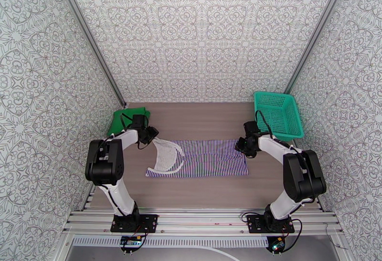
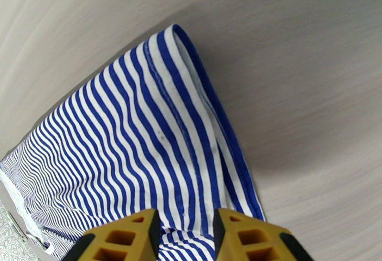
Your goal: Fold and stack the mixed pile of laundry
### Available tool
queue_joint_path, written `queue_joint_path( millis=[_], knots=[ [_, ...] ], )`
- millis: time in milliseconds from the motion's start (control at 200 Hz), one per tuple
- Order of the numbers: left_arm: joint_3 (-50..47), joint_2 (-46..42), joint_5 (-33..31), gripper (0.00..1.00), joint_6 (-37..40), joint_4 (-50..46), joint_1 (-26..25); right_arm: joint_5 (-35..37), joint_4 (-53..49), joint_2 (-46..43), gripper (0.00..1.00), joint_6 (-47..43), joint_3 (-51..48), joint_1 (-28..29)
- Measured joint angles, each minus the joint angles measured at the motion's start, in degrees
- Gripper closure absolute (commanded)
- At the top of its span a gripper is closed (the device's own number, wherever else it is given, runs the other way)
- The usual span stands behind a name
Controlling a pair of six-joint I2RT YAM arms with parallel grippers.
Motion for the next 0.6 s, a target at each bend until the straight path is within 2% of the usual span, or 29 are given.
queue_joint_path(
  millis=[95, 185, 395, 600],
  knots=[
    [0.0, 0.0, 0.0, 0.91, 0.0, 0.0, 0.0, 0.0, 0.2, 0.0, 0.64, 0.0, 0.0, 0.0],
    [-0.2, 0.0, 0.0, 1.00, 0.3, 0.0, 0.0, 0.0, 0.2, 0.0, 0.64, -0.1, 0.0, 0.0],
    [-3.0, -2.2, -0.3, 1.00, 0.2, 0.3, 0.0, 0.0, 0.4, 0.0, 0.64, -0.1, 0.0, 0.0],
    [-9.3, -9.6, -0.4, 1.00, 0.2, 3.5, 0.1, 0.0, 0.5, 0.0, 0.64, -0.1, 0.0, 0.0]
  ],
)
